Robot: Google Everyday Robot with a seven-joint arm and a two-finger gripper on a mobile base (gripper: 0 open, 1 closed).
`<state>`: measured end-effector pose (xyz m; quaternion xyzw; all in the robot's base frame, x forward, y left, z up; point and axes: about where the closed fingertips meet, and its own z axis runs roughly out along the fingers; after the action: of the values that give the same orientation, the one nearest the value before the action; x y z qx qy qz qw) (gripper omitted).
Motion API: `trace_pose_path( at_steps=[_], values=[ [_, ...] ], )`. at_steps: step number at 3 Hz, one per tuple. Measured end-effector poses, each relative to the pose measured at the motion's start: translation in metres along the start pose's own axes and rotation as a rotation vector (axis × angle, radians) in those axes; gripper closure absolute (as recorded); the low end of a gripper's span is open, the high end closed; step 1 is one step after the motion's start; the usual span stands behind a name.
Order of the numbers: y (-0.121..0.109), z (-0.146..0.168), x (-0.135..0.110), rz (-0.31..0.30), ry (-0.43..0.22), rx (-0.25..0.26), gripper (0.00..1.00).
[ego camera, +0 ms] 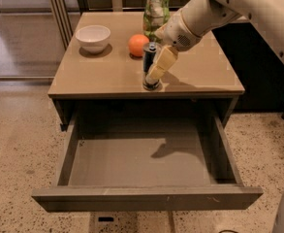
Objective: Place redbull can into top drawer
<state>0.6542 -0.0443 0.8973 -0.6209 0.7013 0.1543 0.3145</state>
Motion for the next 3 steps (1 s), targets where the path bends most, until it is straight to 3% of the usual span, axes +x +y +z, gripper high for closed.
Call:
trace_pose_path(
  at_steps=[3],
  values=[
    [-0.005,0.0107,-0.0049,0.0,-0.013,-0.018,0.73]
  ],
)
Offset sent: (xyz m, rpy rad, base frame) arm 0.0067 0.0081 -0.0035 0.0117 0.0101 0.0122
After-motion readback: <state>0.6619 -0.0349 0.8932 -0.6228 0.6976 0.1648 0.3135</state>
